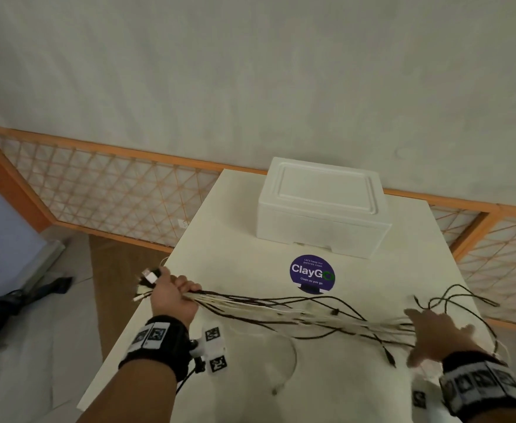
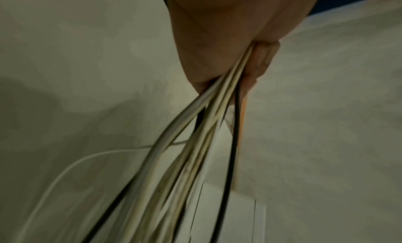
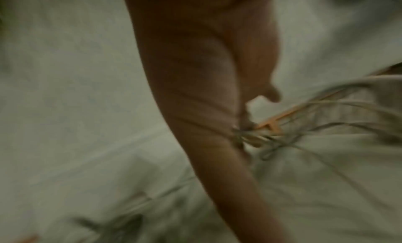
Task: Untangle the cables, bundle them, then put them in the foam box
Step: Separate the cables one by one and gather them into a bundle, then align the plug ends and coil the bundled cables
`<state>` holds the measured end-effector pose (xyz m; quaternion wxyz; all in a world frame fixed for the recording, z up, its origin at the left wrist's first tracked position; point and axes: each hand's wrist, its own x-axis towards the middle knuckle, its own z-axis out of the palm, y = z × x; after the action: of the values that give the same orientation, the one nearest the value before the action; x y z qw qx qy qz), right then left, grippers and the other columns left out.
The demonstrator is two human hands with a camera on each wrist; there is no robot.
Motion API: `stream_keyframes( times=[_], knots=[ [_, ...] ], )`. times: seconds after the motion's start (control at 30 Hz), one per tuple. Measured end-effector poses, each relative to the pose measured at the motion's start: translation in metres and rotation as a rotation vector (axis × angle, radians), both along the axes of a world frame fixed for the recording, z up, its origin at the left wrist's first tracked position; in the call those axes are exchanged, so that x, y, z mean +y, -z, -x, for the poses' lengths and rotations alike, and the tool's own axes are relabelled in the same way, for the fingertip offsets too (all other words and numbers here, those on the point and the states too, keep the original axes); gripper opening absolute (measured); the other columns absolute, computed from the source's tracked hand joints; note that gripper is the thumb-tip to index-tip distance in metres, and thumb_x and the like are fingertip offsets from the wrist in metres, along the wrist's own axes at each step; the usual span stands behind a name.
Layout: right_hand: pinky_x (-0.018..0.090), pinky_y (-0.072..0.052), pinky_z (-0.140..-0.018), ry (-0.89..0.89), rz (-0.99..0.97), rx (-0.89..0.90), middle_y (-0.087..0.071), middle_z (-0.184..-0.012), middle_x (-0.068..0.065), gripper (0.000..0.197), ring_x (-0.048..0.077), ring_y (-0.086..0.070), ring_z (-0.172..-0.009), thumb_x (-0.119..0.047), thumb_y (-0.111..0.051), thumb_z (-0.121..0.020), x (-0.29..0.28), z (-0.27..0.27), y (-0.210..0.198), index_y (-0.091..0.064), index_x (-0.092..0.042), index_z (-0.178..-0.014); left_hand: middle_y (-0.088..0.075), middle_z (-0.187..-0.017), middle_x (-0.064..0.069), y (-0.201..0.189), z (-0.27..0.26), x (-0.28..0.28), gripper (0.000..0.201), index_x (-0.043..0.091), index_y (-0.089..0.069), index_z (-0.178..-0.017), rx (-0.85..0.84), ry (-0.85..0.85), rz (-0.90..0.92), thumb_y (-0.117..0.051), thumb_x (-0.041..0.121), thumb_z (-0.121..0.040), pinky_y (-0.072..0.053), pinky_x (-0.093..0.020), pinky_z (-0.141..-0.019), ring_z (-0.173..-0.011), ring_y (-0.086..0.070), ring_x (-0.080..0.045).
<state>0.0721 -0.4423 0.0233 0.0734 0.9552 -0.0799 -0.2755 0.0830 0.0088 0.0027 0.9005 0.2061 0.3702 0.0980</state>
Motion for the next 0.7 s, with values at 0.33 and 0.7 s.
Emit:
stream_keyframes(
  times=[0.33,0.7],
  knots=[
    [0.036,-0.048,-0.095,-0.340,-1.050,-0.048,-0.057,-0.124,-0.002,0.076,0.015,-0.056,-0.111,-0.022,-0.065,-0.066,0.275,-0.018,-0.042,-0.036,-0.018,-0.137,-0.068,-0.091,-0.003,-0.041,-0.001,-0.075,0.036,0.015,-0.072,-0.102,-0.041,0.539,-0.291,-0.065,0.043,-0.081,-0.047,-0.040,-0.097,-0.097,-0.062,-0.021],
    [0.026,-0.038,-0.071,-0.438,-0.908,-0.198,-0.064,-0.104,0.001,0.028,0.015,-0.056,-0.091,-0.039,-0.055,-0.090,0.296,-0.016,-0.030,-0.055,-0.019,-0.109,-0.066,-0.111,-0.027,0.003,0.023,-0.013,0.079,-0.002,-0.073,-0.101,-0.398,0.609,-0.035,-0.099,0.014,-0.028,-0.058,-0.042,-0.076,-0.097,-0.068,-0.036]
  ],
)
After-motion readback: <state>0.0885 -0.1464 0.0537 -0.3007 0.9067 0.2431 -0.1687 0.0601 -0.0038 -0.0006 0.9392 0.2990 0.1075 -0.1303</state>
